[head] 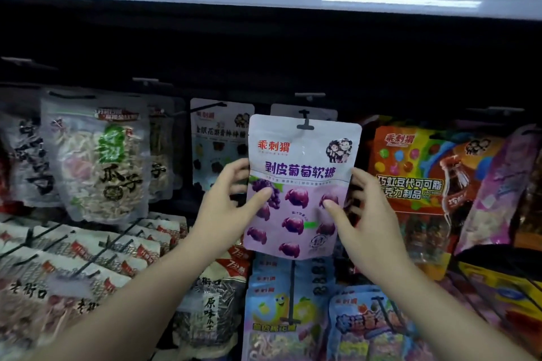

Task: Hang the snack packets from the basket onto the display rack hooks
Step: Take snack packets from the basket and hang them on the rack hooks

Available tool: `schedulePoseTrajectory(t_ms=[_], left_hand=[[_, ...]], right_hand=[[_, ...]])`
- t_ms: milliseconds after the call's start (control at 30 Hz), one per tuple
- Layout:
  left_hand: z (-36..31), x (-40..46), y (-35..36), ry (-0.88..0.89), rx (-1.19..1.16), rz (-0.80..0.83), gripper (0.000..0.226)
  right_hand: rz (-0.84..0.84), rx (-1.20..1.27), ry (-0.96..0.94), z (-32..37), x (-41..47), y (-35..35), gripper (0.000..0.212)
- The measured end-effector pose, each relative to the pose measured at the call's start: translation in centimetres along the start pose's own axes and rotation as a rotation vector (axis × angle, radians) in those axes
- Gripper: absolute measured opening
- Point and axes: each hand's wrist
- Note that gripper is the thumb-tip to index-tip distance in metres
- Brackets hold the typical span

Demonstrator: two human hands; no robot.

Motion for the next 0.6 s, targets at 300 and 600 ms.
schedulePoseTrajectory(t_ms=[300, 600], left_hand=[[1.9, 5.1, 0.6, -0.042, 0.029, 0.082, 0.020], [6.6, 12.5, 3.4, -0.168, 0.094, -0.016, 0.018]], right_hand=[[-0.082, -0.121, 0.121, -0.6, 3.2, 3.5, 0.074], [-0.065, -0.305, 0.231, -2.7, 9.0, 6.1, 0.042]])
Point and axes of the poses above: each hand's wrist, its own x-axis towards the middle knuckle, its own y-axis out of the palm, z = x × y, and after that the axes turned 3 degrees about z, right-handed
